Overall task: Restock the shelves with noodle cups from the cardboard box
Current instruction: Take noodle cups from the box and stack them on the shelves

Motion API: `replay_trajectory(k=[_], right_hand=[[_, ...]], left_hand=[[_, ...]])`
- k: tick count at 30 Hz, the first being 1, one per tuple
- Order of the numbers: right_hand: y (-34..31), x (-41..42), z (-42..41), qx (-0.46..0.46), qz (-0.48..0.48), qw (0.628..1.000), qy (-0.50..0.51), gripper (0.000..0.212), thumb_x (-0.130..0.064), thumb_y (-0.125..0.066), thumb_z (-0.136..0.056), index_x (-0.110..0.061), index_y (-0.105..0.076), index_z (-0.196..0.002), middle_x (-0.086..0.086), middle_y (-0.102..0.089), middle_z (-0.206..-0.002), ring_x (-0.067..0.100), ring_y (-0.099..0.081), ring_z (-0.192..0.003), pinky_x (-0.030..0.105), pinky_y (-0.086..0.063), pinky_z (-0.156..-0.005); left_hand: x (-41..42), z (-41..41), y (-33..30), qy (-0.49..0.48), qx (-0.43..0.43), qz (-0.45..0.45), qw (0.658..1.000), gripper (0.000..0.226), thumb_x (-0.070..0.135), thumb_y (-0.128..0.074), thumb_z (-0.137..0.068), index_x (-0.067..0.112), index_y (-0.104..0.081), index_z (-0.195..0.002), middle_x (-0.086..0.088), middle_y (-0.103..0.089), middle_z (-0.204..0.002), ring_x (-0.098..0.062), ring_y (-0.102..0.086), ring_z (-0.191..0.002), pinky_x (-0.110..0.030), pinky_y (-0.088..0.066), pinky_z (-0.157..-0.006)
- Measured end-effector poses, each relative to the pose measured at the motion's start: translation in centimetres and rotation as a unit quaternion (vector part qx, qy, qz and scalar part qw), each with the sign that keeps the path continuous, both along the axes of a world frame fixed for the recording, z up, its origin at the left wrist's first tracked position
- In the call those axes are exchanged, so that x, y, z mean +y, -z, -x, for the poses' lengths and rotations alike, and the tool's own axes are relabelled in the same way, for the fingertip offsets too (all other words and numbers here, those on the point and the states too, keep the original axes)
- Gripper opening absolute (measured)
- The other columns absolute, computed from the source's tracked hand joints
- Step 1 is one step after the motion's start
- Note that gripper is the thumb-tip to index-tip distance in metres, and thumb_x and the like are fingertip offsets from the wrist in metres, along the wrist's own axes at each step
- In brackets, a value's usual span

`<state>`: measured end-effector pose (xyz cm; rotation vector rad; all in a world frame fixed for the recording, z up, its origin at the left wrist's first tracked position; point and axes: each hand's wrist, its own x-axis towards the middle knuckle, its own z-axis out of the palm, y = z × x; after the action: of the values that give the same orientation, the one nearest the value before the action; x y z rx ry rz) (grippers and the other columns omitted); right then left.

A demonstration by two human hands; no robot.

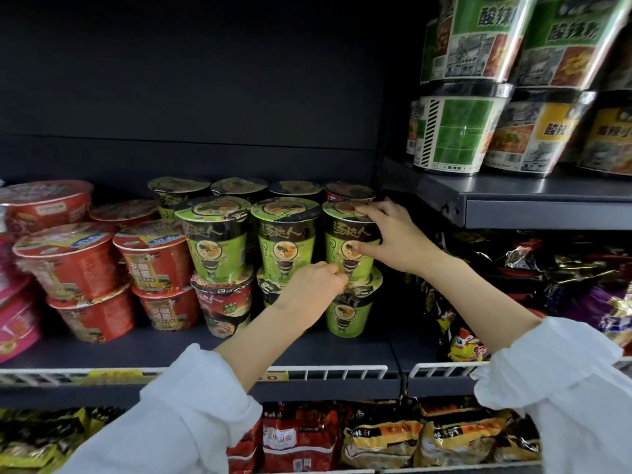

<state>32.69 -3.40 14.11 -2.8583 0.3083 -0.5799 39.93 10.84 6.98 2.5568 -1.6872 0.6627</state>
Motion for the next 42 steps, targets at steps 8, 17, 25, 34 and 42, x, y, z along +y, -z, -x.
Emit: replay_trajectory(k=[8,17,25,34,42], right_hand=[[-0.2,-0.5,0.2,-0.009,0.022,0.999,0.025,0.069,-0.044,-0.068,-0.08,-0.029,-0.038,-0.141,0.003,-0.038,-0.14,0.025,-0.033,-0.131,0.047,-0.038,-0.104],[-0.8,-0.5,-0.3,0.005,-0.019,0.999,0.032,0.071,-0.056,-0.065,-0.078,-0.025,-0.038,-0.136,0.007,-0.036,-0.14,0.028,-0.033,-0.132,0.043,-0.04,-0.103],[-1.5,-0.8,-0.2,-0.036,-0.063,0.997,-0.014,0.048,-0.03,-0.07,-0.083,-0.017,-0.055,-0.126,0.007,-0.05,-0.123,0.023,-0.048,-0.118,0.02,-0.033,-0.089],[-0.8,-0.5,0.3,-0.051,-0.068,0.996,0.002,0.049,-0.032,-0.07,-0.082,-0.02,-0.056,-0.127,0.007,-0.048,-0.134,0.027,-0.044,-0.126,0.032,-0.036,-0.105],[-0.7,-0.4,0.2,-0.035,-0.034,0.998,0.035,0.053,-0.04,-0.064,-0.085,-0.025,-0.048,-0.134,0.006,-0.045,-0.14,0.033,-0.033,-0.131,0.038,-0.033,-0.106]], left_hand=[[-1.9,1.6,0.0,0.008,0.009,0.061,0.998,0.033,0.036,-0.095,-0.036,0.023,-0.067,-0.049,0.007,-0.055,-0.05,-0.009,-0.058,-0.048,-0.014,-0.039,-0.037],[-1.9,1.8,1.1,-0.008,0.048,0.11,0.993,0.022,0.031,-0.065,-0.086,0.013,-0.07,-0.098,-0.005,-0.061,-0.096,-0.018,-0.06,-0.094,-0.029,-0.051,-0.065],[-0.9,0.9,0.6,-0.029,0.062,0.074,0.995,0.034,0.034,-0.043,-0.098,0.017,-0.057,-0.123,-0.002,-0.056,-0.118,-0.02,-0.051,-0.111,-0.032,-0.041,-0.088],[-1.4,1.3,0.4,-0.033,0.077,0.099,0.992,0.032,0.036,-0.049,-0.095,0.016,-0.06,-0.117,-0.003,-0.057,-0.112,-0.021,-0.051,-0.11,-0.032,-0.041,-0.086],[-0.8,0.8,-0.1,-0.01,0.089,0.08,0.993,0.029,0.03,-0.05,-0.095,0.019,-0.057,-0.121,-0.001,-0.055,-0.117,-0.019,-0.052,-0.11,-0.031,-0.043,-0.086]])
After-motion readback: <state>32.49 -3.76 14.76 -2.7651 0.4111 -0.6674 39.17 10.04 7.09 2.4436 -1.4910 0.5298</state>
